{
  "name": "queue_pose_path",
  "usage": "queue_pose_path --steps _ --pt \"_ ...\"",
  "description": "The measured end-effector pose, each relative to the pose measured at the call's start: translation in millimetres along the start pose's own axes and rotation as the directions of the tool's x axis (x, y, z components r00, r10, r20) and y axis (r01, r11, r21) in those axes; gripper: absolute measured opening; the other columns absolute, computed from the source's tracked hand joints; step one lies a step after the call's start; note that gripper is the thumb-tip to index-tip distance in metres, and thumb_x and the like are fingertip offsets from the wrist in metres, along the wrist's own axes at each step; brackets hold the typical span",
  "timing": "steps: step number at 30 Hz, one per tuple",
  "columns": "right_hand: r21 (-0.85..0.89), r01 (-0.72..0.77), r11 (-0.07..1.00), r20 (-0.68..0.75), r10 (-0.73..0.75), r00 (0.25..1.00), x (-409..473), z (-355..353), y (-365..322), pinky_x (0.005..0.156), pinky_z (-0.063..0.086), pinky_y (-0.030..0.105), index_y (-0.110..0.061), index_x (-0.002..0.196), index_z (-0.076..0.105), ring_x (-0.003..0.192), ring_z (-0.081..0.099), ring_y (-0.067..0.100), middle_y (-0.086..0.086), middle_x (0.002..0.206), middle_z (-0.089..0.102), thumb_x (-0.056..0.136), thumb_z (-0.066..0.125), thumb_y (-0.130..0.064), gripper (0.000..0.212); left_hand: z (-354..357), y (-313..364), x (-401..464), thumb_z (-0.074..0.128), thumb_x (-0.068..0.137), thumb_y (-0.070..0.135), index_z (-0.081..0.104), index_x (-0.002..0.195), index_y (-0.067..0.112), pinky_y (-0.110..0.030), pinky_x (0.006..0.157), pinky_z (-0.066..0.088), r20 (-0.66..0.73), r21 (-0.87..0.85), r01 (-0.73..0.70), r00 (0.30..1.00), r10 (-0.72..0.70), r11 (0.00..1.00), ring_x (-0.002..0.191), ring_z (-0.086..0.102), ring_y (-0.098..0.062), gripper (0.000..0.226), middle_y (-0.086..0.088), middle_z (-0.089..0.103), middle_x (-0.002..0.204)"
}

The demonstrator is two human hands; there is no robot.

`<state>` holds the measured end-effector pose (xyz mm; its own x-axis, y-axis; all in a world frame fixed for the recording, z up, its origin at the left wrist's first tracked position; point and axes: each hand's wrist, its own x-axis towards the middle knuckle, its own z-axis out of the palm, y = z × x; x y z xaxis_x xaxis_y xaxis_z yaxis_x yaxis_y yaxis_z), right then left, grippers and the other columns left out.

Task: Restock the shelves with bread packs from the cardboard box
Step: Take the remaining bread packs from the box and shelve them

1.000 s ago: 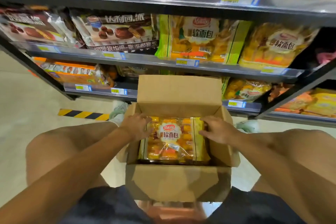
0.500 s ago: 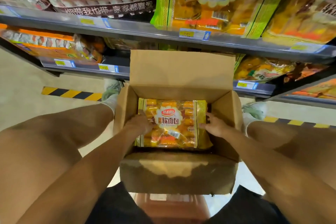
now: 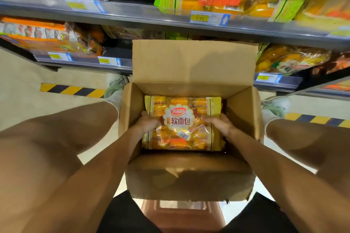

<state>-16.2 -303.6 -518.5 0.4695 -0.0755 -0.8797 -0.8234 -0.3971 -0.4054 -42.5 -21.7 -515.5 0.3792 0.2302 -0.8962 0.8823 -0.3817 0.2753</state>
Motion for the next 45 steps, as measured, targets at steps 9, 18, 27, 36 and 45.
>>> queue_pose_path --steps 9,18,27,36,45 --pt "-0.034 0.112 0.993 -0.019 -0.113 0.993 -27 -16 8 0.079 0.044 0.03 -0.016 0.124 0.063 0.097 0.062 0.015 0.004 0.123 0.066 0.077 0.084 -0.029 0.053 0 6 -29 0.077 0.081 0.019 0.009 0.152 0.004 -0.04 0.109 0.037 -0.068 -0.045 -0.083 0.994 0.08 0.996 0.138 0.038 -0.033 0.099 -0.011 0.042 0.147" --pt "-0.035 0.34 0.94 -0.097 -0.342 0.935 -75 -41 0 0.105 0.047 0.047 -0.033 0.111 0.063 0.119 0.062 0.024 0.002 0.126 0.068 0.075 0.086 -0.026 0.042 -19 -2 -79 0.075 0.087 0.028 0.038 0.119 0.022 -0.034 0.088 0.048 -0.192 0.093 -0.454 0.865 0.463 0.886 0.107 0.057 -0.016 0.049 0.004 0.058 0.114" --pt "-0.112 0.583 0.805 -0.185 -0.593 0.784 -118 -53 -37 0.08 0.049 0.021 -0.024 0.115 0.064 0.096 0.063 0.006 -0.004 0.115 0.069 0.081 0.083 -0.025 0.039 -54 16 -116 0.076 0.085 0.026 0.043 0.113 0.038 -0.039 0.093 0.055 -0.427 0.018 -0.708 0.634 0.645 0.706 0.103 0.06 -0.002 0.044 0.013 0.059 0.106" --pt "-0.228 0.785 0.576 -0.278 -0.811 0.514 -194 -77 -106 0.074 0.047 0.014 -0.022 0.12 0.064 0.092 0.061 -0.01 -0.016 0.106 0.067 0.082 0.08 -0.031 0.042 -115 67 -195 0.067 0.092 0.004 0.041 0.14 0.013 -0.014 0.086 0.049 -0.547 0.023 -0.869 0.403 0.734 0.495 0.101 0.057 0.001 0.056 0.006 0.052 0.106" --pt "-0.323 0.875 0.36 -0.326 -0.911 0.255 -266 -71 -163 0.072 0.044 0.005 -0.029 0.114 0.064 0.097 0.06 -0.011 -0.014 0.108 0.068 0.079 0.082 -0.037 0.04 -170 79 -257 0.064 0.095 0.02 0.047 0.141 0.03 -0.053 0.106 0.046 -0.632 0.065 -0.952 0.194 0.75 0.3 0.126 0.052 -0.022 0.05 -0.002 0.051 0.133"
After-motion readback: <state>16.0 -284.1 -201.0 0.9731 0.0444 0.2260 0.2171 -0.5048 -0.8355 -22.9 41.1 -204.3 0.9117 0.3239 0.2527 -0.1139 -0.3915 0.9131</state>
